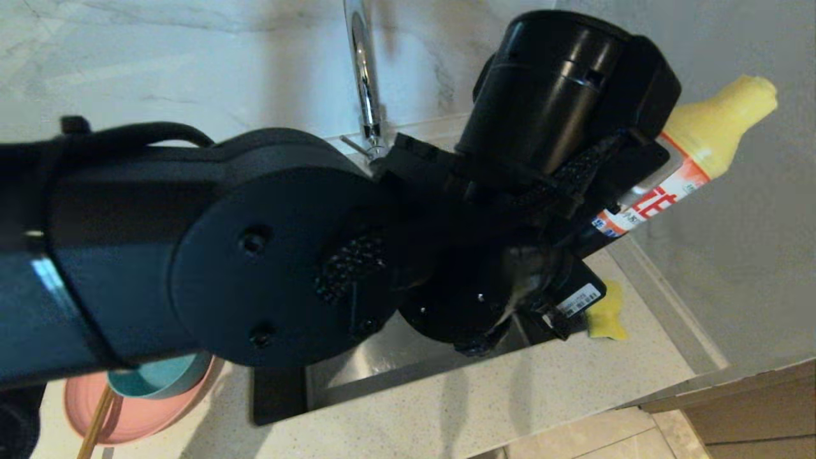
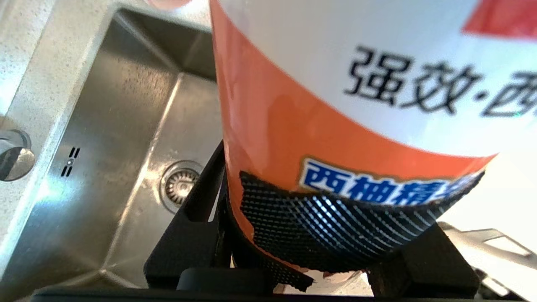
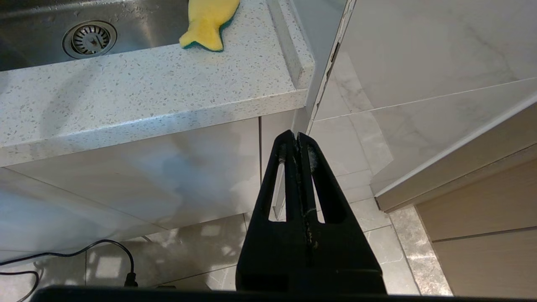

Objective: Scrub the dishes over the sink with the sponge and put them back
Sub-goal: Squeeze it onto the sponge

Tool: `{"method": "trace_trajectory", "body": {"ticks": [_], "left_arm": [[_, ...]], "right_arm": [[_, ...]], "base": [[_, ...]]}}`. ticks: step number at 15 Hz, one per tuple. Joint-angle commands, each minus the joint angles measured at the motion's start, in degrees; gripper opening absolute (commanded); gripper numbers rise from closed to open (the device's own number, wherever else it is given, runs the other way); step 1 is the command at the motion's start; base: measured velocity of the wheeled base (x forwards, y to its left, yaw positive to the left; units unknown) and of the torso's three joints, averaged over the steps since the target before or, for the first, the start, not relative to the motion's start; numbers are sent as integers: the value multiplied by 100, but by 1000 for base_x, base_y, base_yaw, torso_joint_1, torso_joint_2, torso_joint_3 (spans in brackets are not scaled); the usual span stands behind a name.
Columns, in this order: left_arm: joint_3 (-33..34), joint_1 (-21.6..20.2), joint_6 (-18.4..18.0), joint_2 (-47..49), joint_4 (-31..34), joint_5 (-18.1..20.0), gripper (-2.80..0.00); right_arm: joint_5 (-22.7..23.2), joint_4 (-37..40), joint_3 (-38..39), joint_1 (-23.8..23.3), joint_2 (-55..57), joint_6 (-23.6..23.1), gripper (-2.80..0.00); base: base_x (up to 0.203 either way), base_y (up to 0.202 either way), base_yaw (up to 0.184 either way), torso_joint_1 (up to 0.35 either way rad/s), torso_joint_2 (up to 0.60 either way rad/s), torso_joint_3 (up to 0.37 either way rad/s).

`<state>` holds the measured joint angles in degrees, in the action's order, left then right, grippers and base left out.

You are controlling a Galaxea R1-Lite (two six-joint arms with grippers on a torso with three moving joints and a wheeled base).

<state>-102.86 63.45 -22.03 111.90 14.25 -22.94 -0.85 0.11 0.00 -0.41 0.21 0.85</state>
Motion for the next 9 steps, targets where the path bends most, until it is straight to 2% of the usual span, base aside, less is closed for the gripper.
{"method": "trace_trajectory", "body": {"ticks": [1,2,5,8,9], "left_arm": [[3,108,-181,284,-4,-260,-280],[3,133,-334,368,-42,-395,-280],[15,206,-425,477,-50,-467,-280],[226,273,-610,560,-52,-1039,-280],[235,282,-683,570,-46,-1054,-280]], "right_arm": [[-3,-2,9,-2,-3,3,-280],[-3,-2,0,-1,-3,11,-280],[-3,-2,1,-2,-3,3,-280],[-3,-2,2,-2,-3,5,-280],[-3,-2,0,-2,-3,9,-280]], "base": [[0,0,0,0,0,0],[0,0,0,0,0,0],[0,0,0,0,0,0],[0,0,0,0,0,0],[0,0,0,0,0,0]]}}
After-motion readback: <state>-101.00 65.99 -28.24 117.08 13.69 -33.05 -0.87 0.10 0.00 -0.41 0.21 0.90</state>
